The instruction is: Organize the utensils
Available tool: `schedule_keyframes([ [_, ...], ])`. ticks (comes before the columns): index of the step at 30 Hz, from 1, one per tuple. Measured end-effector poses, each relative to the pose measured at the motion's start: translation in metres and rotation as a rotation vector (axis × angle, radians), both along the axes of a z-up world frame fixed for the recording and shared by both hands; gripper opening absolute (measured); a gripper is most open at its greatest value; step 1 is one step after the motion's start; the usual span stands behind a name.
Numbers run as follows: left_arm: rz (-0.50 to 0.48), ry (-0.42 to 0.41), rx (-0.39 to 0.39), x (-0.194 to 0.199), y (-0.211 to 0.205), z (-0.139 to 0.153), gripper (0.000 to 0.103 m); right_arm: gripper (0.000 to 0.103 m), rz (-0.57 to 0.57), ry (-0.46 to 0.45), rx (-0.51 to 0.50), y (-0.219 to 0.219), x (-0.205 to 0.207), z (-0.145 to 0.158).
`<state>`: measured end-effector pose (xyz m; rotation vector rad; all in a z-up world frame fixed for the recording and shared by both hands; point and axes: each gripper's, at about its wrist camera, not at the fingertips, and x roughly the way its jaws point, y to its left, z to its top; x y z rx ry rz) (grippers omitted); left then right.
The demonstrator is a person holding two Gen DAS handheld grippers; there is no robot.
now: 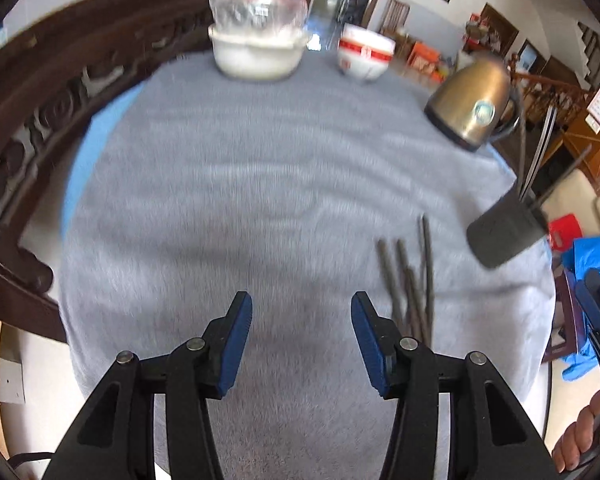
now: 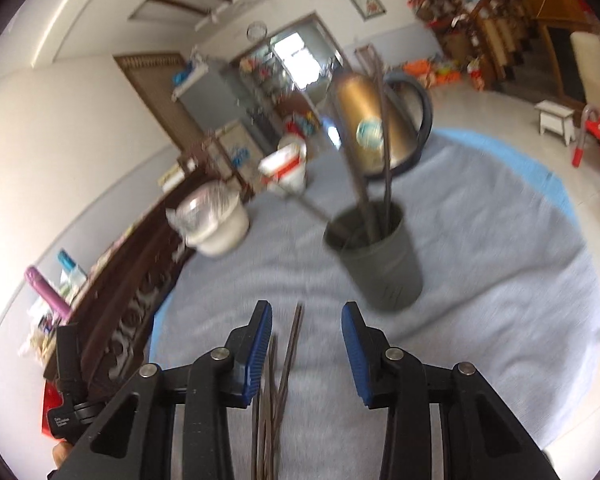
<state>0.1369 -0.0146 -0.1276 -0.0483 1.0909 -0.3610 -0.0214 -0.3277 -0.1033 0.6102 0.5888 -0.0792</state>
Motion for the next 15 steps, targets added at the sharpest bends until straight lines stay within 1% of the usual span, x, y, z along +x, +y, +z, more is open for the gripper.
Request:
schedule_keyframes([
  [2, -0.014, 0.029, -0.008, 0.000, -0.005, -0.007, 0.052, 0.039, 0.043, 0.039, 0.027, 0.009, 0.008, -0.013],
  [3, -0.017, 0.036, -0.008, -0.001, -0.006, -0.012, 0.052, 0.039, 0.085, 0.070, 0.050, 0.015, 0.014, -0.022],
  [8, -0.003, 0.053, -0.001, -0.001, 0.007, -0.023, 0.052, 0.040, 0.207, 0.168, 0.097, 0.042, 0.032, -0.048],
  [11, 0.013, 0.058, -0.006, 0.000, 0.014, -0.024, 0.052, 0.040, 0.243, 0.200, 0.103, 0.057, 0.038, -0.059],
  [15, 0.013, 0.051, 0.001, -0.002, 0.018, -0.025, 0.052, 0.040, 0.277, 0.270, 0.078, 0.075, 0.055, -0.075],
])
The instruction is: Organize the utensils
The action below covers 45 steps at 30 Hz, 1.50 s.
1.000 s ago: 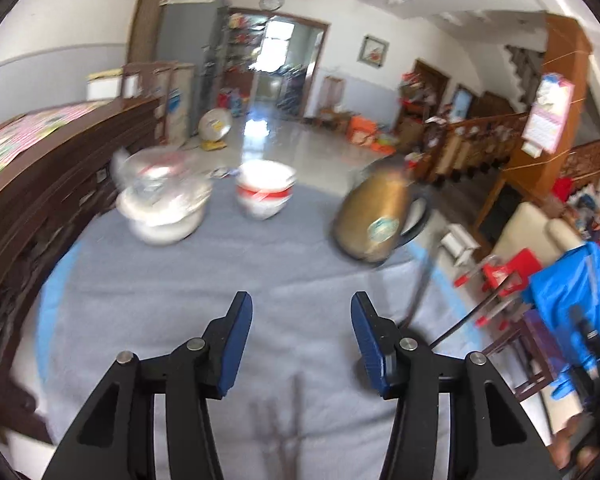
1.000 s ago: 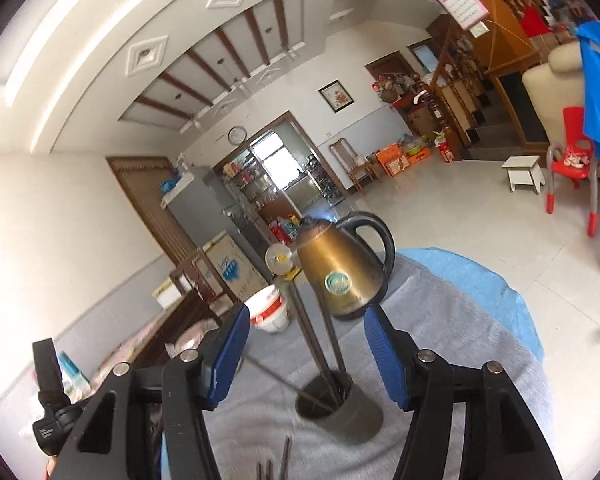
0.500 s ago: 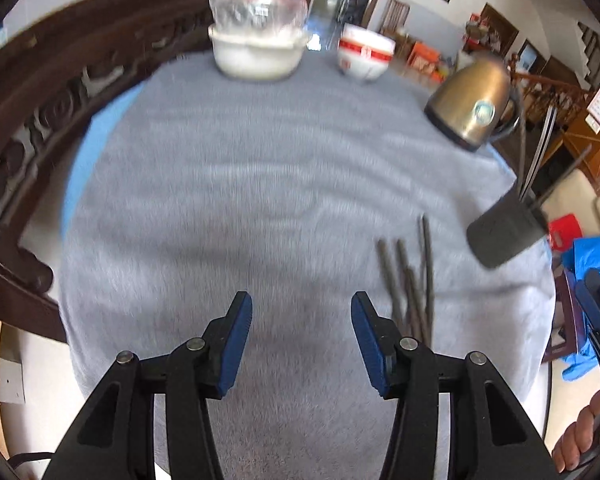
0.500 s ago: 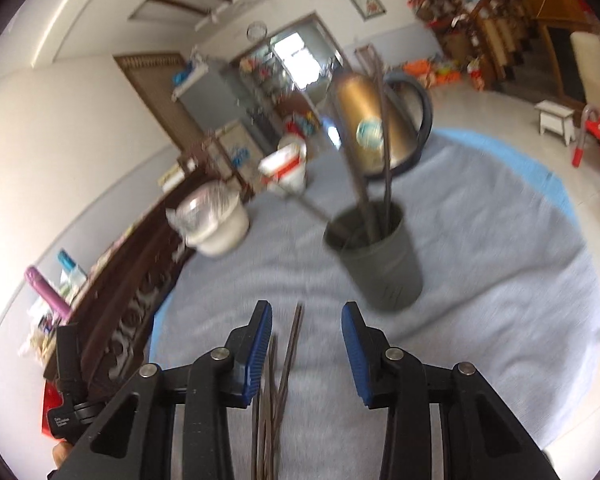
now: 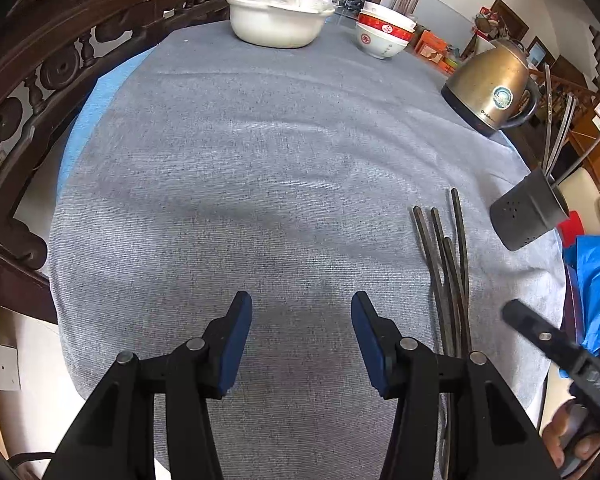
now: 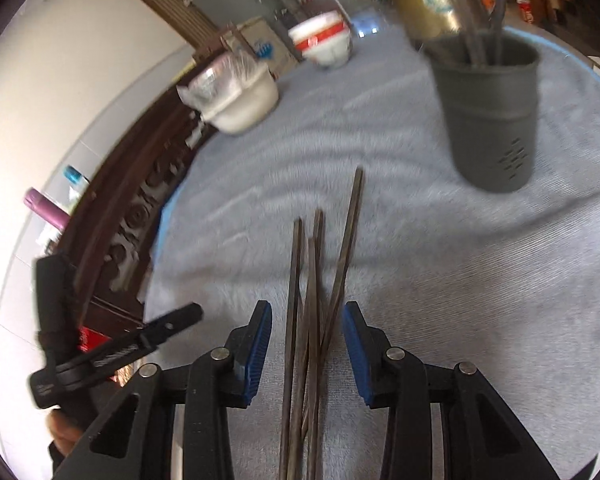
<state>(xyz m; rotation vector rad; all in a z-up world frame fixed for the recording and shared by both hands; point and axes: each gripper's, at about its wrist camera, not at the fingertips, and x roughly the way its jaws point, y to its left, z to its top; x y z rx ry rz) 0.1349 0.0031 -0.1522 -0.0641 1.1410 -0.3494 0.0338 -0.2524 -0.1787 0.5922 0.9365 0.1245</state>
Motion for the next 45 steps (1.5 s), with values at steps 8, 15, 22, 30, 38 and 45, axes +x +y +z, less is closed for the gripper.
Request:
schedule_keyframes([
  [8, -0.025, -0.003, -0.003, -0.005, -0.004, 0.000, 0.052, 0.015, 0.051, 0.099, -0.101, 0.026, 0.022, -0.022],
  [15, -0.045, 0.003, -0.010, -0.003, -0.013, 0.002, 0.052, 0.008, 0.019, 0.064, -0.096, 0.013, 0.011, -0.015],
  [22, -0.098, 0.010, 0.003, 0.001, -0.040, 0.000, 0.052, 0.008, -0.117, 0.061, -0.037, -0.040, -0.003, -0.015],
  [30, -0.155, 0.075, -0.012, 0.054, -0.088, 0.005, 0.052, 0.011, -0.178, 0.104, -0.057, -0.063, -0.007, -0.025],
  [38, -0.177, 0.238, 0.052, 0.109, -0.138, -0.018, 0.052, 0.011, -0.194, 0.127, -0.006, -0.080, 0.002, -0.026],
  [45, -0.190, 0.266, 0.064, 0.119, -0.160, -0.025, 0.051, 0.016, -0.223, 0.112, -0.082, -0.091, 0.025, -0.015],
])
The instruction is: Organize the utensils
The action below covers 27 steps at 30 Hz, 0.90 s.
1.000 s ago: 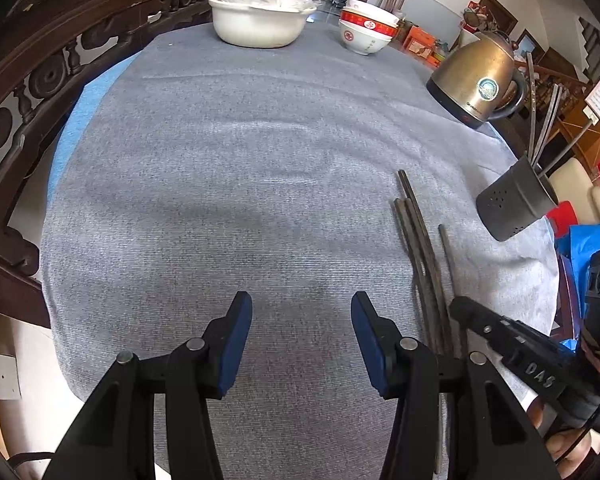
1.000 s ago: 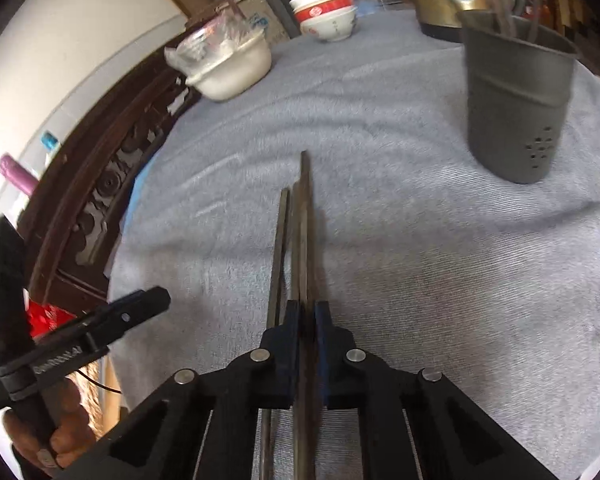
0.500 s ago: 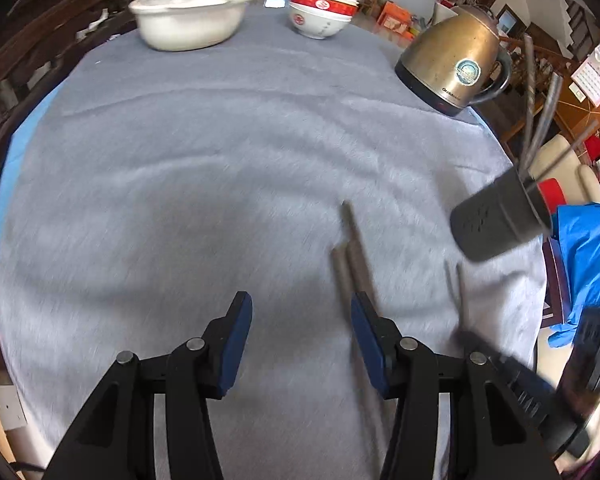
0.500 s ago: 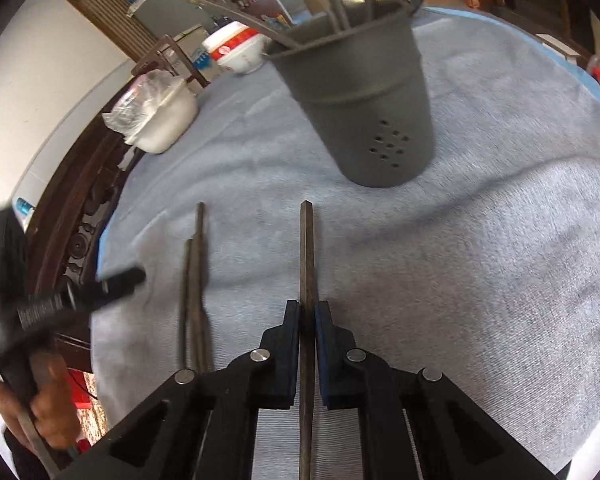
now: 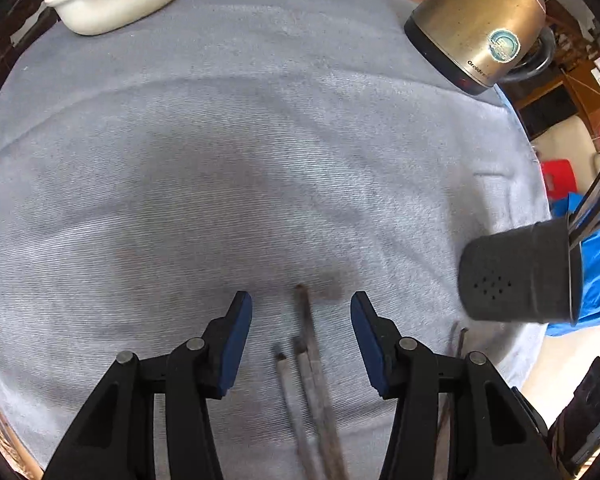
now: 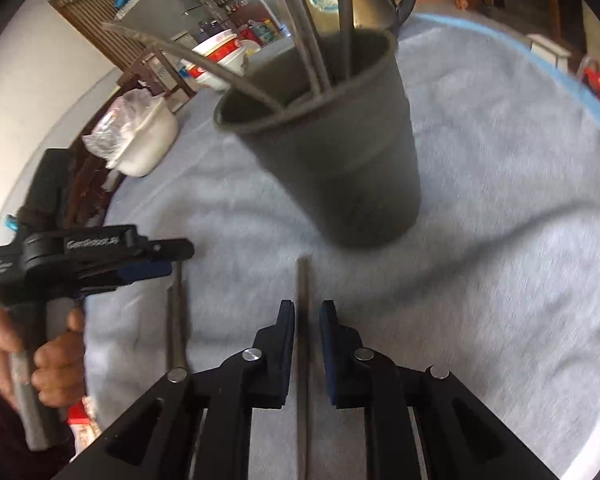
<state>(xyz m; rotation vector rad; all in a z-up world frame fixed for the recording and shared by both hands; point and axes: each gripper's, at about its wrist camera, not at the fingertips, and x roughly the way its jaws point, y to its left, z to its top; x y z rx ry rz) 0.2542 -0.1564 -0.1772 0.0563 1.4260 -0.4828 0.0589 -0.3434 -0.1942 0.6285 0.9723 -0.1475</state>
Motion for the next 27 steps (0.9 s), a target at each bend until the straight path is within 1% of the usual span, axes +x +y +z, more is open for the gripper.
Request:
schedule_keyframes([
  [1, -0.011, -0.008, 0.010, -0.001, -0.003, 0.000, 0.044, 0.016, -0.002, -0.004, 0.003, -0.001, 0.003, 0.001],
  [2, -0.026, -0.014, 0.021, -0.001, -0.007, 0.000, 0.041, 0.016, 0.004, -0.001, 0.007, -0.002, 0.008, 0.001],
  [3, -0.034, -0.025, 0.032, -0.002, -0.010, 0.000, 0.033, 0.016, 0.009, 0.008, 0.006, -0.003, 0.011, -0.001],
  [4, -0.038, -0.022, 0.029, -0.003, -0.011, 0.000, 0.022, 0.016, 0.016, 0.026, 0.000, -0.002, 0.015, -0.004],
  [5, -0.042, -0.012, 0.022, -0.002, -0.014, -0.001, 0.019, 0.016, 0.026, 0.046, -0.008, 0.000, 0.020, -0.008],
  [6, -0.044, -0.011, 0.017, -0.002, -0.016, -0.001, 0.017, 0.016, 0.027, 0.025, -0.027, 0.002, 0.022, -0.007],
  [7, -0.047, -0.014, 0.019, -0.002, -0.018, -0.001, 0.012, 0.016, 0.035, 0.028, -0.048, 0.005, 0.025, -0.007],
  [8, -0.050, -0.017, 0.023, -0.003, -0.020, -0.002, 0.010, 0.015, 0.036, 0.025, -0.055, 0.006, 0.027, -0.007],
  [10, -0.050, -0.028, 0.024, -0.004, -0.023, -0.001, 0.009, 0.007, 0.031, 0.022, -0.066, 0.006, 0.028, -0.007],
  [14, -0.035, -0.059, -0.008, -0.008, -0.023, 0.010, 0.008, 0.007, 0.029, -0.036, -0.074, 0.007, 0.020, 0.002],
  [17, -0.031, -0.097, -0.043, -0.016, -0.014, 0.032, 0.007, 0.007, 0.028, -0.100, -0.067, 0.006, 0.009, 0.017],
  [19, -0.030, -0.129, -0.069, -0.025, -0.010, 0.049, 0.007, 0.007, 0.029, -0.154, -0.068, 0.006, -0.001, 0.032],
  [22, -0.036, -0.191, -0.103, -0.041, -0.004, 0.078, 0.007, 0.006, 0.027, -0.224, -0.073, 0.010, -0.009, 0.053],
  [27, -0.056, -0.295, -0.167, -0.071, 0.014, 0.127, 0.007, 0.006, 0.004, -0.366, -0.084, 0.014, -0.040, 0.091],
])
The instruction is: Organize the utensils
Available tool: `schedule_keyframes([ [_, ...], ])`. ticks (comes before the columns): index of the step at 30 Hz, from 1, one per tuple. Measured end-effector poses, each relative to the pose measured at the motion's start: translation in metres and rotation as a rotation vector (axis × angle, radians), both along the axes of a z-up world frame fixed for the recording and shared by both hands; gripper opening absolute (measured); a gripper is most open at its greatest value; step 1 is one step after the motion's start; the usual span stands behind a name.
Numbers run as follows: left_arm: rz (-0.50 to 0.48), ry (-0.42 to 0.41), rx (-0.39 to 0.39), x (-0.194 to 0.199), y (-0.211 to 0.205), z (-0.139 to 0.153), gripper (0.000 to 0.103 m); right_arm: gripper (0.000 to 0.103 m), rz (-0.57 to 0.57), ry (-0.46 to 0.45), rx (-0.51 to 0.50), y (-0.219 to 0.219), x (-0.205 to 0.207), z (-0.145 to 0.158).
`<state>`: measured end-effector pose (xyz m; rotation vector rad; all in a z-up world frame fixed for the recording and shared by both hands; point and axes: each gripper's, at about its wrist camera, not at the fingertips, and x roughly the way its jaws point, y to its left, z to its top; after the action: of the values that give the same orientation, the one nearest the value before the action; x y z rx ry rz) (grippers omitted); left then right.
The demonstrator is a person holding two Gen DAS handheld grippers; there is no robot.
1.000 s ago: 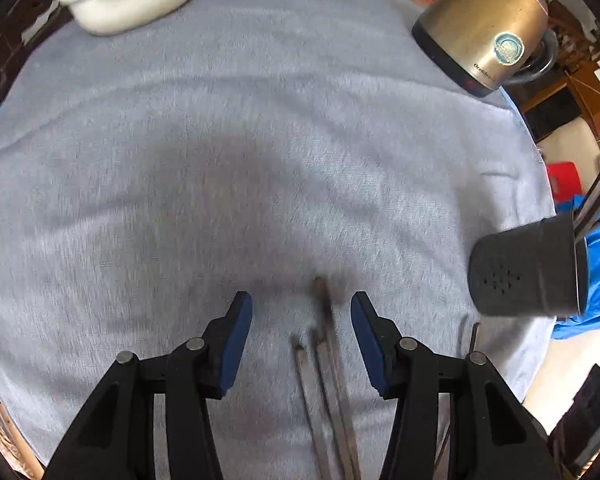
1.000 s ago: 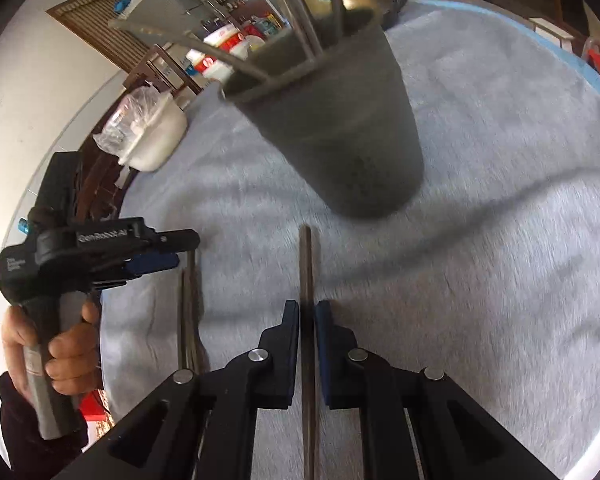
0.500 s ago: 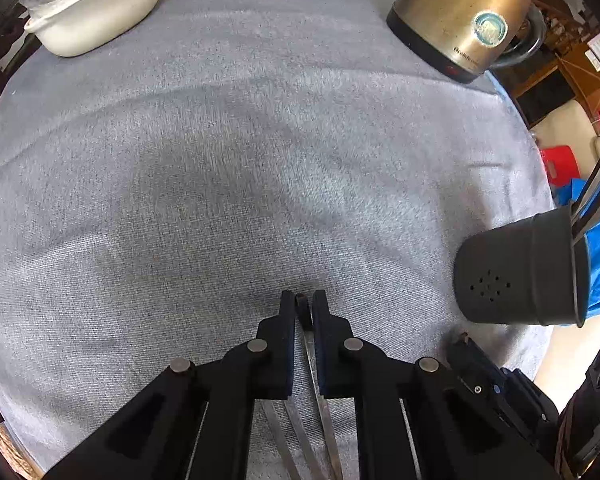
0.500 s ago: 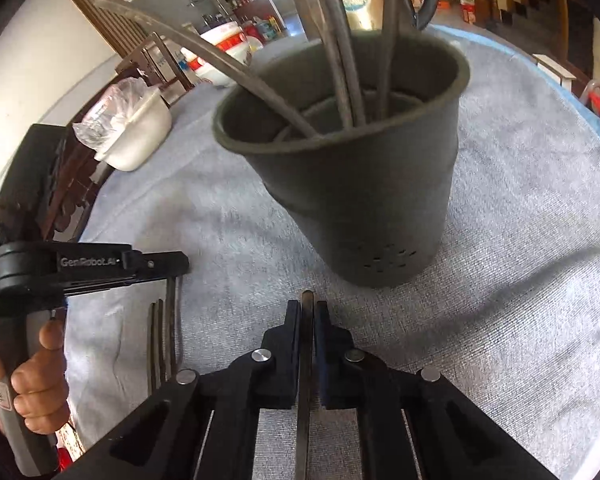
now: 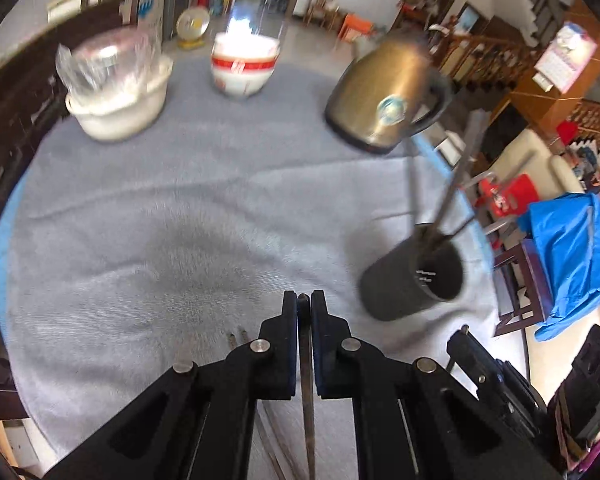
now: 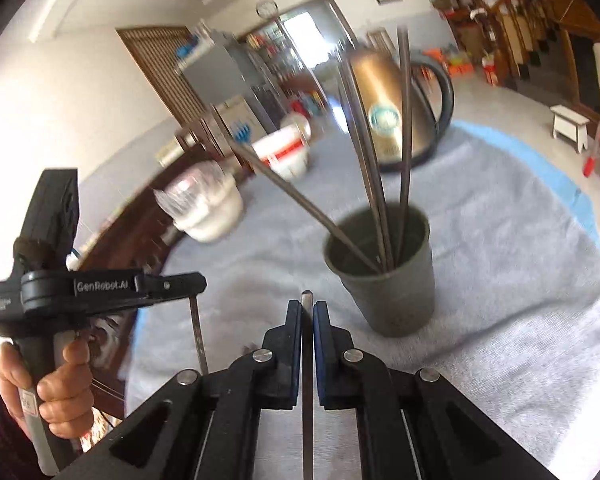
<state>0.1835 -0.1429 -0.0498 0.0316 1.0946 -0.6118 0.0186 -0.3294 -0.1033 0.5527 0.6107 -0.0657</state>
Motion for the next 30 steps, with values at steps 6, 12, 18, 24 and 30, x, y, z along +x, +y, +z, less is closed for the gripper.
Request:
schedule_keyframes([
  [6, -0.013, -0.111, -0.048, -0.038, 0.007, 0.042, 0.006, 0.007, -0.041, -0.120, -0.039, 0.005, -0.036, 0.035],
  [12, -0.020, -0.221, -0.064, -0.062, 0.007, 0.069, 0.006, 0.007, -0.090, -0.206, -0.097, 0.012, -0.059, 0.059],
  [18, -0.004, -0.304, -0.069, -0.075, 0.009, 0.086, 0.006, 0.007, -0.137, -0.283, -0.153, 0.018, -0.075, 0.078],
  [24, 0.009, -0.320, -0.083, -0.076, 0.012, 0.093, 0.006, 0.007, -0.179, -0.348, -0.183, 0.018, -0.087, 0.094],
  [30, 0.016, -0.356, -0.127, -0.081, 0.015, 0.110, 0.006, 0.007, -0.232, -0.412, -0.217, 0.013, -0.099, 0.109],
])
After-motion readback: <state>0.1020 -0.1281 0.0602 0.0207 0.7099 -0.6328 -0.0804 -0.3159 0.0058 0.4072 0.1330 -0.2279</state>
